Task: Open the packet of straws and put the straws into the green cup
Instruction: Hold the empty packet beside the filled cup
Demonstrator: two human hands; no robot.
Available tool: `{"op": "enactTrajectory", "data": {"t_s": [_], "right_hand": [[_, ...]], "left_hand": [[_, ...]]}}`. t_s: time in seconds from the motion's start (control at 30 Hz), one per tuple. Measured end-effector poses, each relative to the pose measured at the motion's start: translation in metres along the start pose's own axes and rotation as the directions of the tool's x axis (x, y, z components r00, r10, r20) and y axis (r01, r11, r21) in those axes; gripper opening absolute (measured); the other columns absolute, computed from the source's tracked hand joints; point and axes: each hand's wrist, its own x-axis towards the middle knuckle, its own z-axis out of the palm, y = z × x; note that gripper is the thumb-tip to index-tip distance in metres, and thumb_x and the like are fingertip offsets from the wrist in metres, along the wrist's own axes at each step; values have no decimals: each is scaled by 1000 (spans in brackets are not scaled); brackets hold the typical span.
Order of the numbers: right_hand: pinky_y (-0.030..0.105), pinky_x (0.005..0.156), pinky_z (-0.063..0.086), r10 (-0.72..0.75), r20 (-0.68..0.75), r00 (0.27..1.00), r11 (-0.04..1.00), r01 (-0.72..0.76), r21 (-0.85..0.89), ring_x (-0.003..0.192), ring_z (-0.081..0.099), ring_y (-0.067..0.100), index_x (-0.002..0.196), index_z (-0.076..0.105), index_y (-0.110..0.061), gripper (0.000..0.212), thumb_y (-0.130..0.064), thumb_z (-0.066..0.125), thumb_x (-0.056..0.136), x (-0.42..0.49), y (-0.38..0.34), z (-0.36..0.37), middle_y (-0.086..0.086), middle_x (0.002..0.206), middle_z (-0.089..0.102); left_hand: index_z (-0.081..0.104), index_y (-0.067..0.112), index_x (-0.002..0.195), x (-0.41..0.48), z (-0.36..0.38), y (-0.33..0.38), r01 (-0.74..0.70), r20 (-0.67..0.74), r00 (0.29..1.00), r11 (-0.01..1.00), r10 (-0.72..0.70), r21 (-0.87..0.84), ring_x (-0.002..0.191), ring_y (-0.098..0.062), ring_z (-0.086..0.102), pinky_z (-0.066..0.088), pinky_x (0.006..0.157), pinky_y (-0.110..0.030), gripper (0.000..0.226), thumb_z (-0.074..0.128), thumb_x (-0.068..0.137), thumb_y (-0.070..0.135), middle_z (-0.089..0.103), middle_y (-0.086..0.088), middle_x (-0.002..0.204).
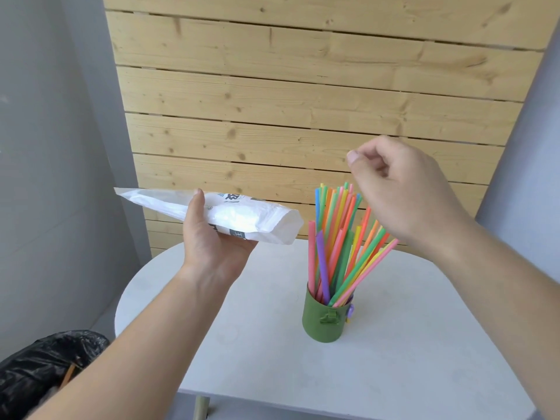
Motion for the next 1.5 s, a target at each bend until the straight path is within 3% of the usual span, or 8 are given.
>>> {"op": "enactTrajectory", "data": {"t_s": [0.1,0.27,0.5,0.73,1.0,1.17,1.33,1.5], "right_hand": [[27,43,46,114,133,985,967,-141,212,46,63,15,99,59,-22,29,-50,54,94,-28,-22,6,4,66,74],[37,49,56,256,666,701,618,-648,445,60,73,34,145,36,-30,78,-69,60,82,-66,-48,35,19,94,75],[37,55,60,222,734,642,199,-767,610,59,69,29,106,70,-8,27,-32,66,94,-79,-92,100,13,85,74],[33,50,58,222,730,646,413,-741,530,62,73,24,110,63,-8,18,-14,64,93,-111,-145,191,14,97,75],[45,52,63,295,781,551,596,-745,300,71,75,30,117,58,-10,33,-28,63,89,-172,-173,308,12,106,71],[41,49,62,345,783,518,645,-737,203,75,73,32,124,50,-10,40,-32,61,93,-190,-167,349,10,113,64],[34,47,59,346,802,487,688,-713,136,81,73,28,122,56,-8,48,-45,59,92,-192,-165,384,11,109,69],[41,87,58,371,843,390,789,-611,-64,106,62,29,109,46,-20,34,-52,44,98,-193,-167,374,0,99,56]], "left_hand": [[61,11,106,-1,-2,7,-16,65,998,999,14,31,98,-35,73,55,100,-50,39,54,104,49,68,-11,97],[57,4,140,-17,-11,28,-91,191,978,995,80,50,133,-44,62,46,112,-60,57,56,104,47,63,-21,144],[59,6,138,-50,-64,81,-106,210,975,982,71,159,135,-41,61,43,116,-58,40,50,106,29,63,-22,145],[59,6,144,-67,-185,146,55,-158,987,954,-8,294,128,-38,67,45,116,-57,57,72,96,34,70,-20,137],[64,6,114,-93,-302,164,262,-601,799,892,14,369,103,-31,76,62,83,-43,22,73,98,18,75,-23,115],[66,7,100,-88,-342,163,305,-623,775,801,105,514,101,-23,69,62,94,-45,11,70,99,17,69,-13,106],[63,5,123,-77,-375,163,297,-595,795,778,121,554,99,-22,69,61,73,-34,30,67,100,24,68,-17,121],[62,10,108,-73,-369,160,249,-535,827,742,172,623,98,-19,66,61,77,-32,13,64,104,22,62,-9,109]]}}
